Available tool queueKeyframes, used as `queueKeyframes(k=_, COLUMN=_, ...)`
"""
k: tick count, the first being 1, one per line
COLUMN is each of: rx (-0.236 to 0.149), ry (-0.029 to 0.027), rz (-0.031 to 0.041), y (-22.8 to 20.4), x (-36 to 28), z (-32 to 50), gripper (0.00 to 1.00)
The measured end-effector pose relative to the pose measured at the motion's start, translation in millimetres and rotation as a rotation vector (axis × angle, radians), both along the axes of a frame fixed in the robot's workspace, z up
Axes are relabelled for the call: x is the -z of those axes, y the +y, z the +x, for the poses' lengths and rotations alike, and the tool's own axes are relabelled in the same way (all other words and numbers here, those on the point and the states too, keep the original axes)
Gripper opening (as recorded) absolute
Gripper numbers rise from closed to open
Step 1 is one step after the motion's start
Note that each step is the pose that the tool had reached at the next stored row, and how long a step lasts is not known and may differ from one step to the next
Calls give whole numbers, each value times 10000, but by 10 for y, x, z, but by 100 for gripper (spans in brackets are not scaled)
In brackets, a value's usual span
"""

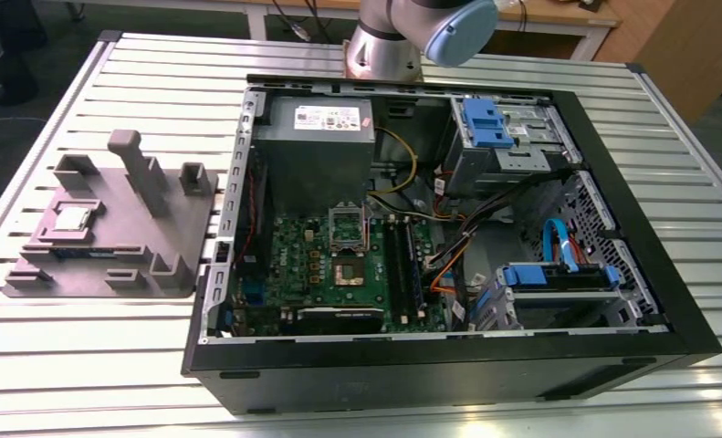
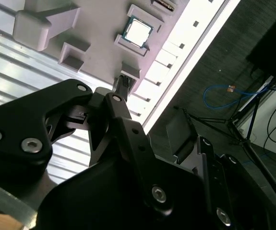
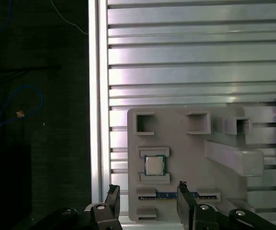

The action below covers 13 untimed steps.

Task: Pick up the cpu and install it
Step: 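Pick up the cpu and move it towards the insertion slot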

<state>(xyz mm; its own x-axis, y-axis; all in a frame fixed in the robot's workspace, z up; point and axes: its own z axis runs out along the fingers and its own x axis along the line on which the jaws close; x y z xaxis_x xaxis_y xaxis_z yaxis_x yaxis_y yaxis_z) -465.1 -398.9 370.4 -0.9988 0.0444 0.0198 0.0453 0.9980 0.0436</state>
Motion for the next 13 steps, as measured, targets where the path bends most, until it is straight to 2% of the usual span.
queueKeyframes(k=13, rx=0, ry=30, rz=1, y=0, x=36, z=0, gripper=59)
